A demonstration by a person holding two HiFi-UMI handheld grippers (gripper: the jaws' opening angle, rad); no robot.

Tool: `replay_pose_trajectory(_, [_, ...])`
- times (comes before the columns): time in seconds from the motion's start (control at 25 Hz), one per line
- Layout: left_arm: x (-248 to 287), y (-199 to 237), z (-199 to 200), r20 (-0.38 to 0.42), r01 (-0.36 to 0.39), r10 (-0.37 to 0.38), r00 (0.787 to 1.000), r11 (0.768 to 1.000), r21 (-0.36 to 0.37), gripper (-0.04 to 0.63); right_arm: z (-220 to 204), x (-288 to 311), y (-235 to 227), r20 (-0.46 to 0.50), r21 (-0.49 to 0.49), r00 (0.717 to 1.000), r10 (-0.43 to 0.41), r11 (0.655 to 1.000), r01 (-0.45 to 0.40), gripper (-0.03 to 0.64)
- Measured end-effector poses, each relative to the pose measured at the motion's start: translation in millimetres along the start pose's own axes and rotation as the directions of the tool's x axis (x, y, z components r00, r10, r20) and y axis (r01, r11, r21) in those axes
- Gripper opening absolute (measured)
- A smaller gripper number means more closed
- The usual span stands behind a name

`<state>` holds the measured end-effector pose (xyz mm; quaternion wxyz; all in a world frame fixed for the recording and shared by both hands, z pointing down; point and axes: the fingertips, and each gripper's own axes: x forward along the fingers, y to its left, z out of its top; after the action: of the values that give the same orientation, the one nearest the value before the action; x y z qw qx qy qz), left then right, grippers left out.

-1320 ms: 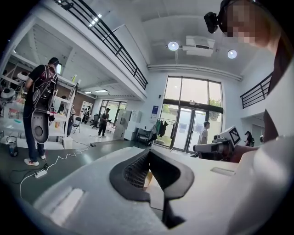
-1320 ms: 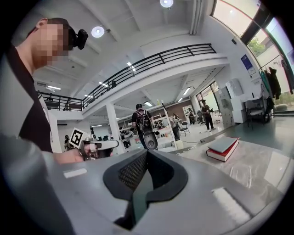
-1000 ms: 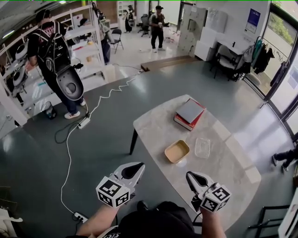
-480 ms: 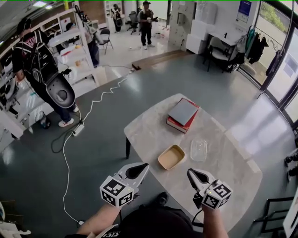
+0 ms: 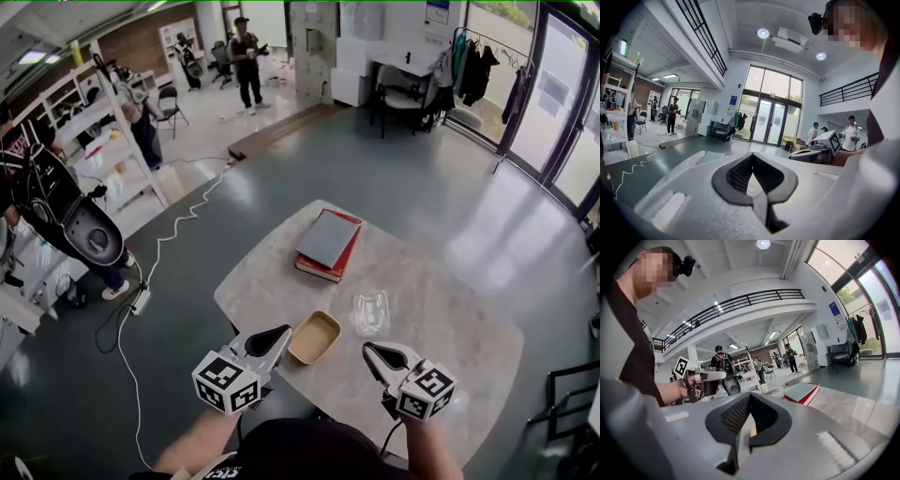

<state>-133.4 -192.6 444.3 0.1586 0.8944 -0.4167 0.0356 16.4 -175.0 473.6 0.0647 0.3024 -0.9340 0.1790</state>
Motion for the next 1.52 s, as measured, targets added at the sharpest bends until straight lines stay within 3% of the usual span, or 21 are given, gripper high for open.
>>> replay_pose_trajectory(0.36, [59.5, -7.8, 3.3, -0.031, 0.091, -0.090, 0.995, 0.995, 0.032, 0.005, -21.9, -7.9, -35.4, -0.042, 0.037, 0.998, -0.046, 0.998, 0.047, 0.002])
replay_pose_trajectory(0.64, [91.2, 2.6, -6.6, -0.077, 0.169, -0.167, 0.983, 0.985, 0.024, 0.005, -29.9, 12.3, -58.2, -0.113, 0.013, 0.989, -0.100, 0.995, 0.103, 0.002])
replay_pose_trajectory(1.0, [126.2, 12.3, -20.4, -0.115, 0.260, -0.258, 0.959, 0.966, 0.003, 0.005, -60.7, 50.6, -78.9, -0.255, -0.012, 0.959, -0.122, 0.992, 0.123, 0.003])
replay_pose_trajectory(1.2, [145.2, 23.5, -26.4, -0.136, 0.285, -0.281, 0.950, 0.959, 0.007, 0.005, -82.7, 70.9, -89.9, -0.322, 0.033, 0.942, -0.096, 0.993, 0.113, 0.003])
replay_pose_trajectory(1.36, [157.0, 30.8, -31.4, -0.149, 0.297, -0.294, 0.944, 0.955, -0.005, 0.005, -110.7, 83.7, -103.9, -0.408, 0.026, 0.908, -0.098, 0.993, 0.119, 0.006])
replay_pose_trajectory(1.52, [163.5, 31.9, -35.4, -0.158, 0.312, -0.311, 0.937, 0.950, -0.019, 0.005, -143.9, 88.6, -121.6, -0.525, -0.047, 0.843, -0.117, 0.993, 0.109, 0.032])
